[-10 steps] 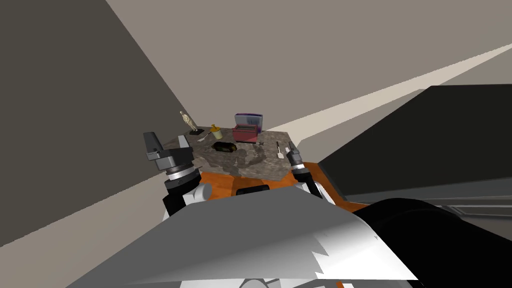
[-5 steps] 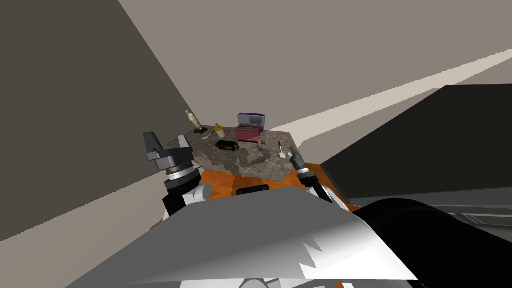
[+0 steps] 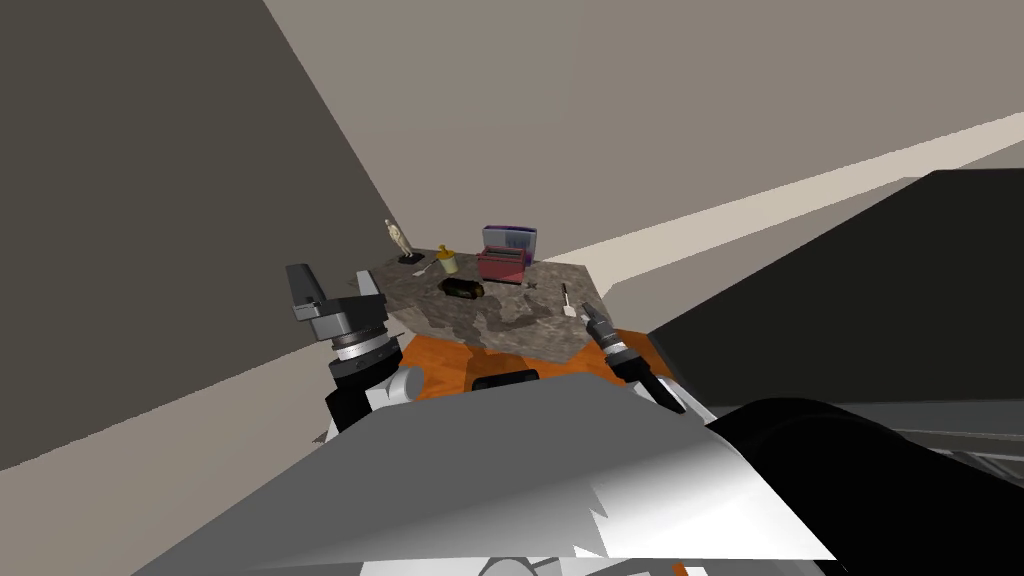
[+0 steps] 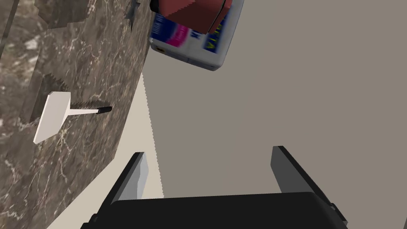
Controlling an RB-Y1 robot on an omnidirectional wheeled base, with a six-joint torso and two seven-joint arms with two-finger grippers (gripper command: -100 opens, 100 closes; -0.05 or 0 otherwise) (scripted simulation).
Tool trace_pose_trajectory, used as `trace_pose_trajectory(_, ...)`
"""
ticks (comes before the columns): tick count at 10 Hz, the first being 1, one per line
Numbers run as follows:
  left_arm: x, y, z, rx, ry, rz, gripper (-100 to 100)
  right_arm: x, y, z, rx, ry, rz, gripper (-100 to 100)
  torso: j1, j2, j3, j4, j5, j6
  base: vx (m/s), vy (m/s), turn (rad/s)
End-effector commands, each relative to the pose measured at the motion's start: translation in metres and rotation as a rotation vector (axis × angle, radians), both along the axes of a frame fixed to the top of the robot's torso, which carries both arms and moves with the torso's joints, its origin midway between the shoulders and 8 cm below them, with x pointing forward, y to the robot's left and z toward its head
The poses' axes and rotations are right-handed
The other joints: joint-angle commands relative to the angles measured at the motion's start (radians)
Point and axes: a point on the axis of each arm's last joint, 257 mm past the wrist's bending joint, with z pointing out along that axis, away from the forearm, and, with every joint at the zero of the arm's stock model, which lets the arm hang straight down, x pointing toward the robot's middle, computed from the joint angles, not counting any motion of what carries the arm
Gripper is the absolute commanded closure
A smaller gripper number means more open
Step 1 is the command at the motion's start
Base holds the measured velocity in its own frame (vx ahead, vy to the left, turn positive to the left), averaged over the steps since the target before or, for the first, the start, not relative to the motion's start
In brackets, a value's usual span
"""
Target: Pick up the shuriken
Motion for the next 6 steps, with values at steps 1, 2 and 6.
trace_pose_trajectory(1, 0.000, 0.000, 0.000, 0.000, 0.000, 0.000, 0, -0.001, -0.003, -0.003, -0.020, 0.014, 0.016, -100, 0.000, 0.000, 0.000, 0.000, 0.000, 0.000, -0.005, 0.011, -0.017)
trace_pose_trajectory(2, 0.000, 0.000, 0.000, 0.000, 0.000, 0.000, 0, -0.012, -0.018, -0.020, -0.029, 0.072, 0.005, -100, 0.000, -0.001, 0.000, 0.000, 0.000, 0.000, -0.009, 0.025, 0.153)
trace_pose_trajectory(6, 0.000, 0.000, 0.000, 0.000, 0.000, 0.000, 0, -0.022, -0.032, -0.034, -0.083, 0.146, 0.034, -100, 0.000, 0.000, 0.000, 0.000, 0.000, 0.000, -0.011, 0.019, 0.065)
